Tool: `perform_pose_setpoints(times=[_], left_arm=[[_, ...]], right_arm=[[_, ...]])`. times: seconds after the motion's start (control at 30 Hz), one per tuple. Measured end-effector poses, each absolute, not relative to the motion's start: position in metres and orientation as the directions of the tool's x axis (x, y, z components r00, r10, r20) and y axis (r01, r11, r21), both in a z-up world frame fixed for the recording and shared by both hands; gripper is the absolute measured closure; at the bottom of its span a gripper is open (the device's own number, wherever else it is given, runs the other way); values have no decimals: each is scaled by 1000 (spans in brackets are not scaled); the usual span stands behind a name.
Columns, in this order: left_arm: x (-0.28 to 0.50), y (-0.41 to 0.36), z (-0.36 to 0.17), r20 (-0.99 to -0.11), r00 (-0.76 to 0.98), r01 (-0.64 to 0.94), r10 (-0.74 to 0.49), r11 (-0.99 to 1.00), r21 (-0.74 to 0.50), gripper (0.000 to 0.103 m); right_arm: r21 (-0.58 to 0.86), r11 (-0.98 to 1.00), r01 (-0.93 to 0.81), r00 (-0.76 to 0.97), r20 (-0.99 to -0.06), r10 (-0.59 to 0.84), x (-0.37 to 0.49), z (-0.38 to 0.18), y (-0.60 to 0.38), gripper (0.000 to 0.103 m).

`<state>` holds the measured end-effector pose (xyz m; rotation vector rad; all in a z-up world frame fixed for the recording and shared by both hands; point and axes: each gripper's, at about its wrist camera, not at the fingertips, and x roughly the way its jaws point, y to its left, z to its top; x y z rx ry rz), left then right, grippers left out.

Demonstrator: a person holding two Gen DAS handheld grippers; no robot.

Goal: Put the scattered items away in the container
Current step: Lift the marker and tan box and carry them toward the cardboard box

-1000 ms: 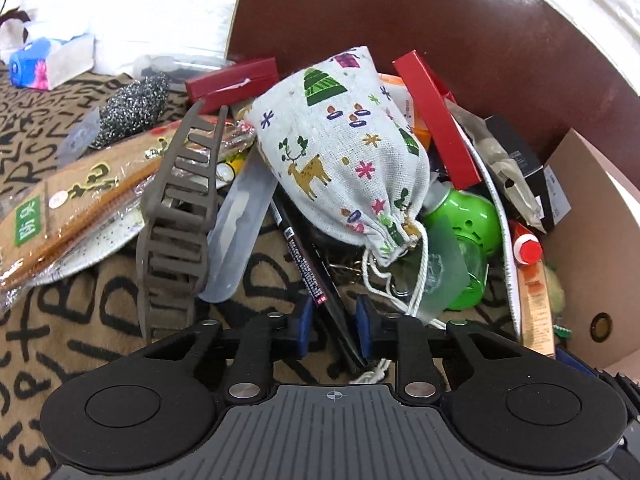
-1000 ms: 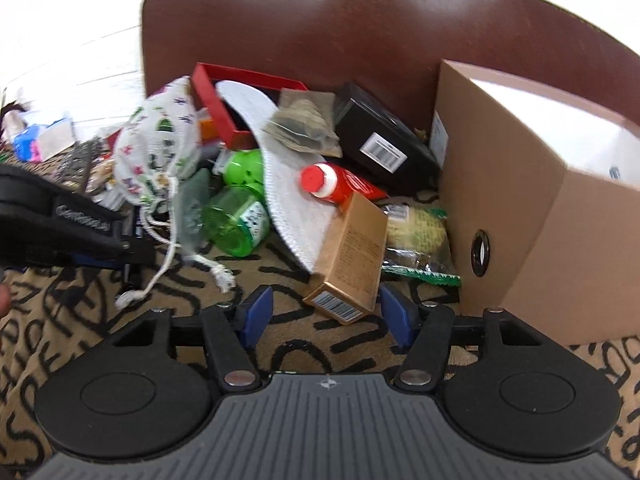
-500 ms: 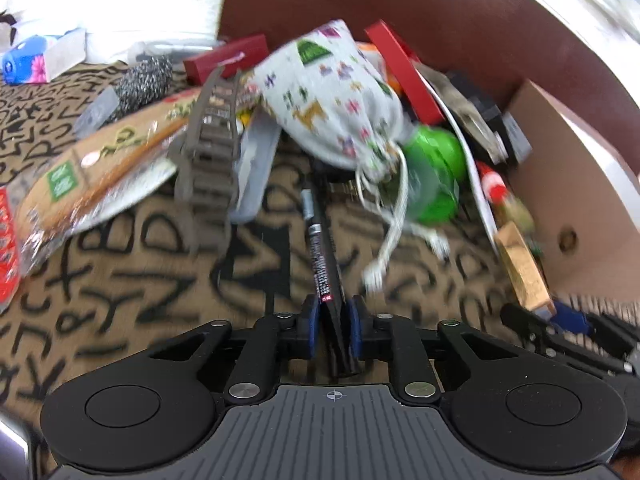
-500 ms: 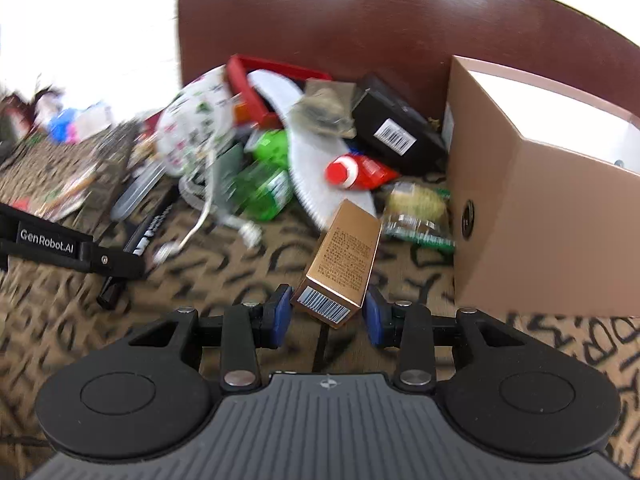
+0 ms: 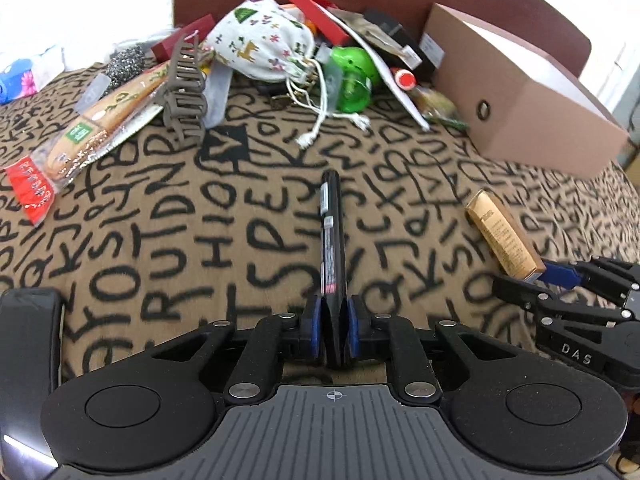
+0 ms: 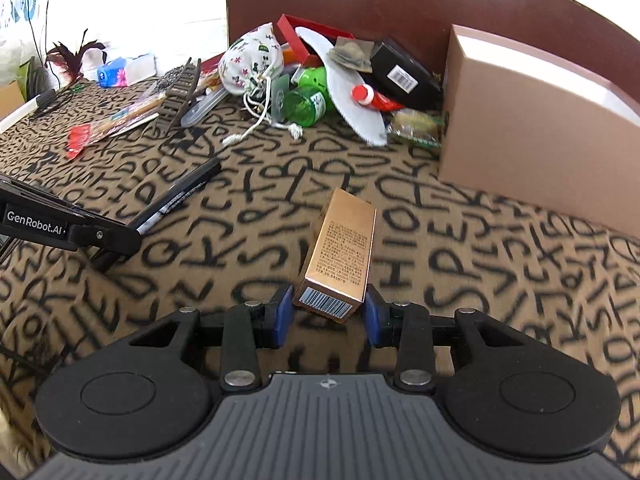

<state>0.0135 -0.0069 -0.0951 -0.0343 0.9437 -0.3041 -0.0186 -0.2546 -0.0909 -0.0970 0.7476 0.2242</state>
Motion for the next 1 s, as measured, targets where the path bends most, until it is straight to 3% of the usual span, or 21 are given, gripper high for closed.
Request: perform_pose_setpoints(times=[0.03, 0.07, 0.13, 0.37, 0.43, 0.47, 0.5, 0.53, 0.6, 0.67, 0.7, 0.73, 0.8, 0.9, 0.97, 1.0], left_arm=[[12, -8, -95, -790, 552, 247, -267, 957, -152, 65], [12, -10, -95, -787, 562, 244, -254, 960, -136, 61], [15, -13, -96, -782, 582, 233, -224, 967, -104, 50], [41, -18, -98, -780, 594, 207, -198, 974, -90, 50], [46, -20, -99, -783, 592, 211, -190, 974, -76, 54], [47, -21, -99, -784, 593, 215, -186, 974, -69, 66], [48, -21, -99, -785, 593, 219, -182, 974, -60, 86], [49, -21, -98, -787, 588, 225, -184, 973, -60, 92], [50, -20, -98, -791, 581, 226, -189, 972, -66, 92], [51, -20, -98, -791, 581, 227, -191, 972, -69, 81], [52, -20, -98, -789, 584, 223, -191, 972, -70, 69], [52, -20, -99, -787, 589, 215, -185, 974, -68, 66], [53, -22, -99, -787, 590, 217, -178, 974, -57, 66], [54, -25, -99, -789, 590, 236, -172, 971, -35, 91], [56, -25, -99, -790, 588, 238, -172, 971, -34, 90], [56, -25, -100, -790, 588, 240, -173, 970, -33, 79]], right_arm=[[-6, 973, -233, 713, -681, 166, -21, -90, -255, 54], [-6, 974, -228, 720, -674, 164, -21, -88, -255, 47], [-13, 975, -220, 742, -651, 158, -20, -85, -254, 46], [-19, 975, -221, 759, -631, 160, -1, -86, -250, 50], [-27, 974, -224, 754, -638, 156, 3, -89, -248, 54], [-27, 974, -224, 750, -643, 155, 4, -91, -247, 60], [-28, 975, -222, 747, -647, 151, 5, -92, -246, 62], [-32, 976, -218, 746, -649, 146, 6, -94, -246, 64], [-25, 976, -215, 743, -653, 147, 6, -96, -246, 64], [-22, 976, -215, 742, -654, 149, 7, -97, -247, 64], [-20, 977, -214, 742, -654, 149, 7, -97, -247, 64], [-17, 977, -212, 741, -654, 149, 8, -97, -247, 64], [-13, 978, -210, 741, -655, 150, 9, -98, -247, 64], [-21, 977, -211, 745, -651, 147, 9, -99, -246, 64], [-24, 977, -213, 746, -650, 146, 10, -99, -246, 64], [-20, 977, -212, 745, -650, 148, 10, -99, -247, 63]])
